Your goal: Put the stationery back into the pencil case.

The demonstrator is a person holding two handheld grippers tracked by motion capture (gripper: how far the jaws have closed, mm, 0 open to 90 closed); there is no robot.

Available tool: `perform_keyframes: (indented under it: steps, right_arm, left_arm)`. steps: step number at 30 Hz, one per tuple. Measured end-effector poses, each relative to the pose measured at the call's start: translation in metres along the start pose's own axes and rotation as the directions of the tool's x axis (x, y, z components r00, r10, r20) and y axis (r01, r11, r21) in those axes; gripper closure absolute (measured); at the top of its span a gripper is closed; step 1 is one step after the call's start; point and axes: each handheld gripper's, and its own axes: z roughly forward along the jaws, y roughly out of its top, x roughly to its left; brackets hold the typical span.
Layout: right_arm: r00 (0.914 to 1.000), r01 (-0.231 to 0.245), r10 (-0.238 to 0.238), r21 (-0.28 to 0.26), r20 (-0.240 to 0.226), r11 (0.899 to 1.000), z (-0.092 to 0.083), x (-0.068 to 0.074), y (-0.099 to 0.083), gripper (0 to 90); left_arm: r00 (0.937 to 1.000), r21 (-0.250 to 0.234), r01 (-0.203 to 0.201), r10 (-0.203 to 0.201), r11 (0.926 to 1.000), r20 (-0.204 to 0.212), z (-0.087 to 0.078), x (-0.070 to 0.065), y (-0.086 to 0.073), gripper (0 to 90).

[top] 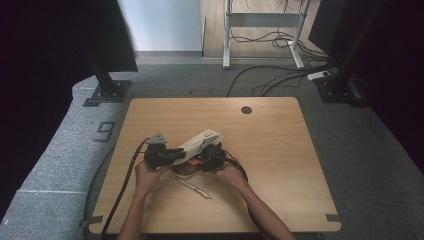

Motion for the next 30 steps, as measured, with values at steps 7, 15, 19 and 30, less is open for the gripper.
perform_keyframes:
  steps: [7, 15, 19, 30]
  right_arm:
    - [0.9991, 0.004, -0.005, 0.017, 0.041, 1.0, -0.014, -0.003, -0.011, 54.7]
    - [0.9949, -0.036, 0.034, 0.019, 0.095, 0.999, -0.019, -0.016, -0.019, 61.5]
    - [0.994, -0.045, 0.043, 0.015, 0.1, 0.999, -0.015, -0.019, -0.018, 67.0]
    - [0.9899, -0.081, 0.083, -0.022, 0.115, 0.997, -0.004, -0.028, -0.006, 72.9]
  left_arm:
    - [1.0, 0.001, 0.001, -0.001, 1.0, 0.0, 0.0, 0.0, 0.0, 76.1]
    - [1.0, 0.002, 0.001, -0.001, 1.0, 0.002, 0.001, 0.0, 0.0, 76.0]
    - [1.0, 0.002, 0.001, -0.001, 1.0, 0.001, 0.001, 0.0, 0.0, 76.0]
    - [1.0, 0.002, 0.0, 0.0, 1.0, 0.002, 0.001, -0.001, 0.0, 75.9]
